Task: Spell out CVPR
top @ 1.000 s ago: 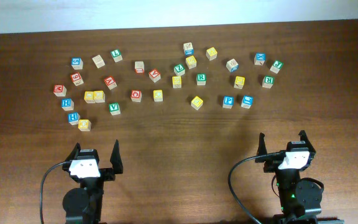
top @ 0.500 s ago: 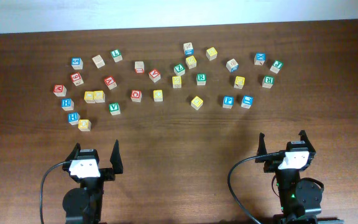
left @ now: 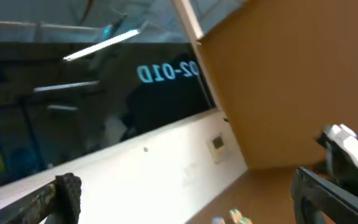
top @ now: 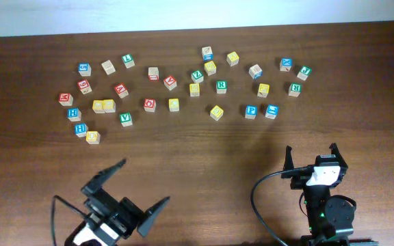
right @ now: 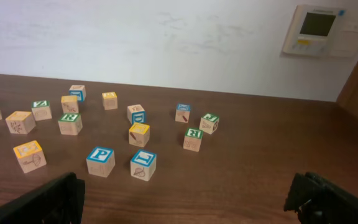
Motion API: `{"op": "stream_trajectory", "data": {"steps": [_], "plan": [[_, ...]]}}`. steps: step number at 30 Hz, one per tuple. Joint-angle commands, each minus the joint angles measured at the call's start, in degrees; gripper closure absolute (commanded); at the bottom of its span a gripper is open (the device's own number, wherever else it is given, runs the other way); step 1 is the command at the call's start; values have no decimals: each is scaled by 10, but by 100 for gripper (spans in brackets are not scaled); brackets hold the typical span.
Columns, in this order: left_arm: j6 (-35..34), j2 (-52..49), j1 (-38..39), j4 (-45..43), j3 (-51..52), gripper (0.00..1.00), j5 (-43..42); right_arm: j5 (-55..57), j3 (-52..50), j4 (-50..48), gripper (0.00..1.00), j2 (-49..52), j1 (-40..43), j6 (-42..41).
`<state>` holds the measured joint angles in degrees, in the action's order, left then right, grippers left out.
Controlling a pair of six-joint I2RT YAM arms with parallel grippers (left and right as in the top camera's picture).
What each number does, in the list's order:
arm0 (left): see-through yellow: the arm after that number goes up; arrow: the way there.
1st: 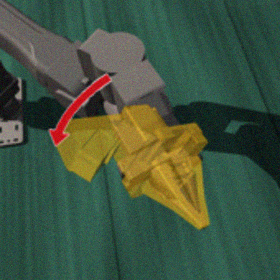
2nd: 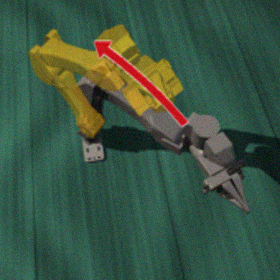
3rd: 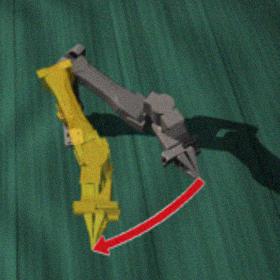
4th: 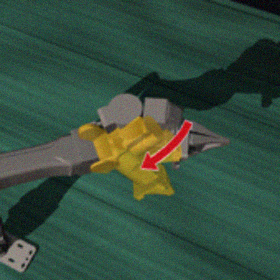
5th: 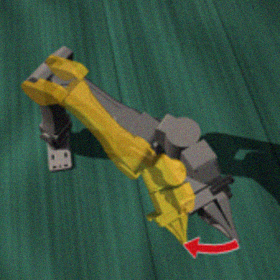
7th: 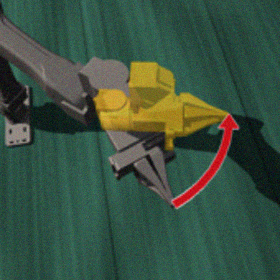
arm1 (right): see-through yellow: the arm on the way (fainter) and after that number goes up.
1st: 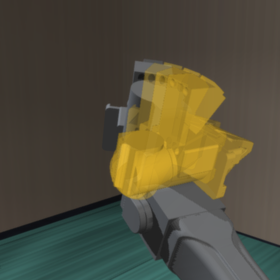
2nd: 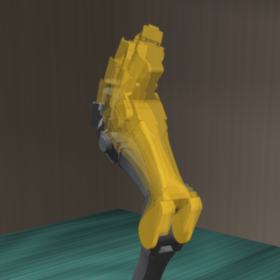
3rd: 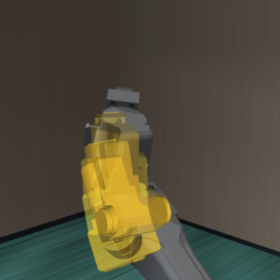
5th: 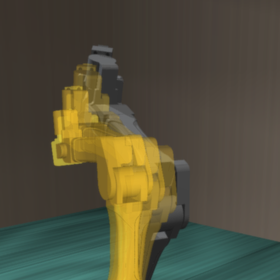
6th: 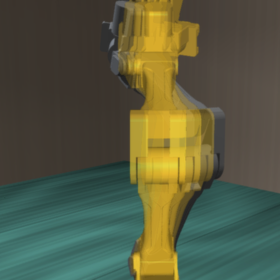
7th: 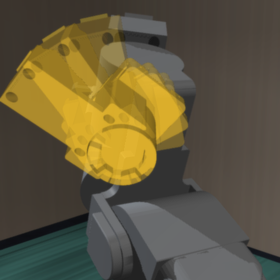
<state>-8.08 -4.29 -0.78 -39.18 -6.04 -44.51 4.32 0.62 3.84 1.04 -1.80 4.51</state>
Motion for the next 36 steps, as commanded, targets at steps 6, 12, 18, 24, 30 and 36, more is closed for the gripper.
{"op": "stream_trajectory", "data": {"steps": [6, 12, 18, 24, 30, 36], "plan": [[17, -251, -1, 483, -505, 1, -129, 9, -3, 3, 2, -2, 3, -3], [-45, -483, -1, 619, -705, 1, -198, 9, -3, 3, 2, -2, 3, -3], [-38, -604, 69, 791, -768, 1, 277, 9, -3, 3, 2, -2, 3, -3], [-6, -936, 189, 1147, -986, 1, 477, 9, -3, 3, 1, -2, 3, -3], [-7, -1084, 189, 1095, -991, 1, 292, 9, -3, 3, 2, -2, 3, -3], [-92, -1125, 195, 1030, -991, 1, 385, 9, -3, 3, 2, -2, 3, -3]]}}
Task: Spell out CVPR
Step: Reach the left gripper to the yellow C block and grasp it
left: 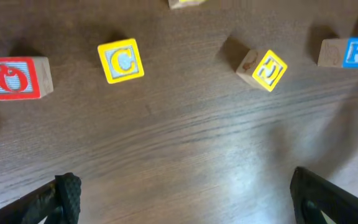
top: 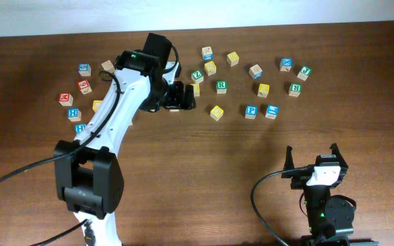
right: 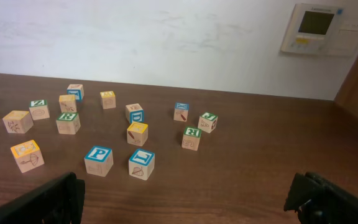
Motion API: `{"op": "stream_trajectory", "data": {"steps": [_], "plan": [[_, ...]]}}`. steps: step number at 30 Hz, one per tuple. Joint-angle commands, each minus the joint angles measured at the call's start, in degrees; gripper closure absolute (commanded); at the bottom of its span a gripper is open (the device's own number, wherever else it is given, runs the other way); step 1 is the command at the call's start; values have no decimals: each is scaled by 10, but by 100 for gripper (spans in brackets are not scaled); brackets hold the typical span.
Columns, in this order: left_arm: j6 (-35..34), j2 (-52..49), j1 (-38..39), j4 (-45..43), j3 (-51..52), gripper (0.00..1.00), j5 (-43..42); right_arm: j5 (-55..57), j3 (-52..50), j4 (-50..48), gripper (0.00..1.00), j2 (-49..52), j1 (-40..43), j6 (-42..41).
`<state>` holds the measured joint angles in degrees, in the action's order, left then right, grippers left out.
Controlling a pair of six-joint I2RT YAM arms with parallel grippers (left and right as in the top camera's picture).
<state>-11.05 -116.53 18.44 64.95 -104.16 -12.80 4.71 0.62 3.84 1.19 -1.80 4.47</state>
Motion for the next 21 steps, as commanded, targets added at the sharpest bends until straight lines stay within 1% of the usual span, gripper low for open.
{"op": "stream_trajectory", "data": {"steps": [1, 2, 4, 5, 6, 7, 9, 11, 16, 17, 18, 19, 20, 21], "plan": [[-63, -3, 4, -17, -10, 1, 66, 5, -3, 3, 2, -3, 3, -2], [-63, -4, 11, -24, -10, 1, 72, 5, -3, 3, 2, -3, 3, -2], [-68, -8, 24, -43, -10, 0, 128, 5, -3, 3, 2, -3, 3, -2], [-103, -9, 28, -50, -10, 3, 157, 5, -3, 3, 2, -3, 3, -2], [-119, -9, 28, -70, -10, 9, 163, 5, -3, 3, 2, -3, 3, -2], [-120, -14, 28, -90, -10, 15, 163, 5, -3, 3, 2, -3, 3, -2], [-140, -36, 30, -99, -10, 17, 161, 5, -3, 3, 2, -3, 3, -2], [-140, -82, 39, -103, -10, 23, 161, 5, -3, 3, 2, -3, 3, -2], [-140, -133, 40, -125, -10, 26, 197, 5, -3, 3, 2, -3, 3, -2], [-140, -141, 40, -125, -10, 30, 197, 5, -3, 3, 2, -3, 3, -2], [-140, -148, 40, -125, -10, 32, 197, 5, -3, 3, 2, -3, 3, -2], [-140, -154, 40, -125, -10, 44, 197, 5, -3, 3, 2, -3, 3, -2], [-140, -157, 40, -125, -10, 50, 197, 5, -3, 3, 2, -3, 3, -2], [-140, -161, 40, -127, -10, 50, 197, 5, -3, 3, 2, -3, 3, -2]]}}
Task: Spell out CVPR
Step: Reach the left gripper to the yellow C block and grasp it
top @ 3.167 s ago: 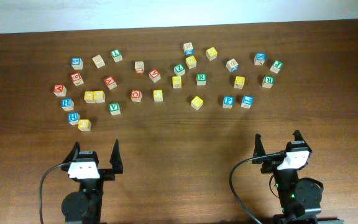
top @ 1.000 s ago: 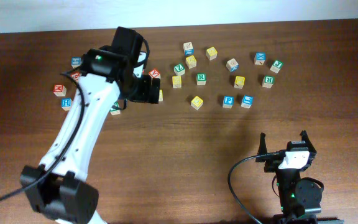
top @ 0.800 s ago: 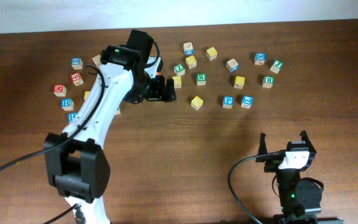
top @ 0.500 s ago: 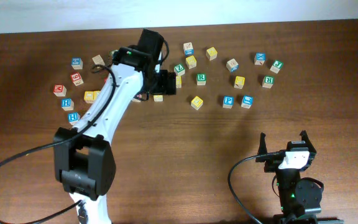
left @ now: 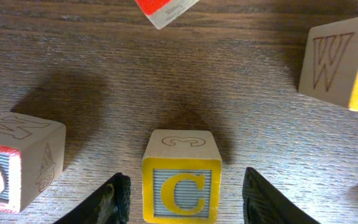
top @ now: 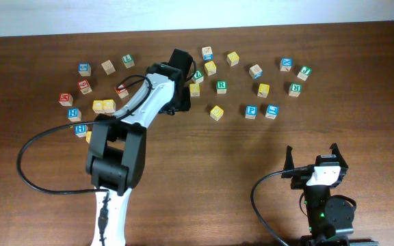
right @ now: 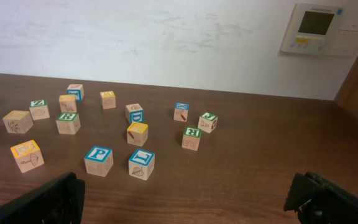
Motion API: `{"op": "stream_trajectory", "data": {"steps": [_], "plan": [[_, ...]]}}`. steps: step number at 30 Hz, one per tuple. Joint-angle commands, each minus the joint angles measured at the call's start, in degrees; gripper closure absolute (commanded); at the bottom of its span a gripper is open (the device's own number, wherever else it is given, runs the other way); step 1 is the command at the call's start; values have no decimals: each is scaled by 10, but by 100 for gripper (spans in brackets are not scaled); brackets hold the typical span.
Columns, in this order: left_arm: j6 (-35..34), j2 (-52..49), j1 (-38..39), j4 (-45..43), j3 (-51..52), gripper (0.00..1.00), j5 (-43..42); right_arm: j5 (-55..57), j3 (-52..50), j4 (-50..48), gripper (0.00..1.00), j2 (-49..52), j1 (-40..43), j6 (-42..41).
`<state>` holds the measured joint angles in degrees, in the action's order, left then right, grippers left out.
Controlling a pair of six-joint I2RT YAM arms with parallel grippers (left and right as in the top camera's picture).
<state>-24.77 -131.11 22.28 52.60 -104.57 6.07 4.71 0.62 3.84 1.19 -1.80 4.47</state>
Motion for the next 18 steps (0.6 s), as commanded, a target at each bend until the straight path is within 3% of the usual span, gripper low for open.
{"op": "stream_trajectory", "data": {"steps": [1, 3, 6, 8, 9, 15, 18], "plan": [[-3, -24, 1, -9, -5, 48, 9, 5, -3, 3, 1, -3, 3, -2], [-3, -35, 1, -11, -5, 48, 8, 5, -3, 3, 2, -3, 3, -2], [-2, -35, 1, -16, -5, 67, 9, 5, -3, 3, 2, -3, 3, -2], [-2, -35, -1, -21, -6, 72, 15, 5, -3, 3, 2, -3, 3, -2], [0, -35, 0, -20, -6, 81, 15, 5, -3, 3, 2, -3, 3, -2], [0, -20, 0, 3, -6, 80, 12, 5, -3, 3, 2, -3, 3, -2], [0, 21, 0, 67, -6, 79, -33, 5, -3, 3, 2, -3, 3, -2]]}}
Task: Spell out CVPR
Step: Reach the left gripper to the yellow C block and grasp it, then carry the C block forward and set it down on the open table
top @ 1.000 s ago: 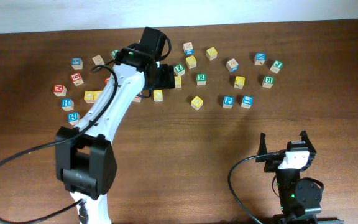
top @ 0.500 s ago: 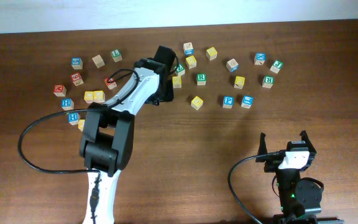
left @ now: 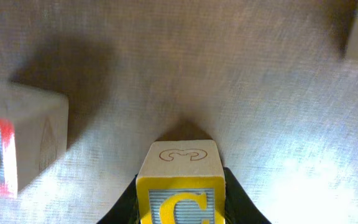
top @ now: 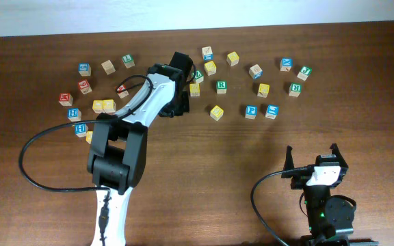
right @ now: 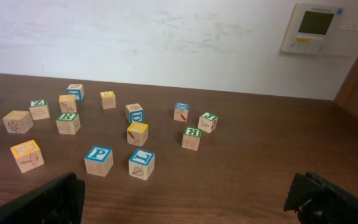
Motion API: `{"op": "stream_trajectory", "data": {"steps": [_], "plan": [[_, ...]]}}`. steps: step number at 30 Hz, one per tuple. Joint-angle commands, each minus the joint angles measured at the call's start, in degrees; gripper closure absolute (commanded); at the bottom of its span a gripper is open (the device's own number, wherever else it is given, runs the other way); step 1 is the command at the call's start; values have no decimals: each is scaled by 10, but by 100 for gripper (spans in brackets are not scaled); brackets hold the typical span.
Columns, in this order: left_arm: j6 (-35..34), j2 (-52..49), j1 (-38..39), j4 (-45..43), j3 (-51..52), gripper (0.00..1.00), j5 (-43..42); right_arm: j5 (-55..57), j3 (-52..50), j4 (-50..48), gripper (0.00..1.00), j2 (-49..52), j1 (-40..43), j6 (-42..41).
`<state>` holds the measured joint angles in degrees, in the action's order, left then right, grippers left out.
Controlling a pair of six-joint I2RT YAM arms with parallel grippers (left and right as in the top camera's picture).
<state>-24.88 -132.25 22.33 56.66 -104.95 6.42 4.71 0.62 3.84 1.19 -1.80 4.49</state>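
Note:
Between the fingers of my left gripper sits the yellow C block, the jaws pressed against both its sides. From overhead the left gripper is low among the middle blocks and hides the C. The blue P block lies to the right. The green R block stands behind it. My right gripper rests open and empty near the front right.
Many other letter blocks are scattered over the far half of the brown table. A red O block lies just left of the C. A blue I block sits beside the P. The left arm stretches over the left cluster.
The left gripper's jaws stood open on either side of the C block; now they are shut on it. The right arm has not moved.
The left arm was folded at the near left with its gripper open. Then it hung over the blocks with the C below. Then its open jaws straddled the C, and now they grip it. The right arm stayed parked.

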Motion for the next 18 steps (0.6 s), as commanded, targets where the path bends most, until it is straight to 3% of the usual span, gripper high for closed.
{"op": "stream_trajectory", "data": {"steps": [1, 5, 9, 11, 16, 18], "plan": [[1, 44, -1, 67, -2, 80, -69, 5, -3, 3, 2, -3, 3, -2], [1, 45, 4, 242, 0, 84, -107, 5, -3, 3, 1, -3, 3, -2], [3, 45, 12, 310, 10, 80, -47, 5, -3, 3, 2, -3, 3, -2], [3, 45, 12, 308, 29, 78, -25, 5, -3, 3, 2, -3, 3, -2], [3, 45, 6, 231, 78, 76, -61, 5, -3, 3, 2, -3, 3, -2], [3, 45, -12, 228, 78, 76, -25, 5, -3, 3, 2, -3, 3, -2]]}}
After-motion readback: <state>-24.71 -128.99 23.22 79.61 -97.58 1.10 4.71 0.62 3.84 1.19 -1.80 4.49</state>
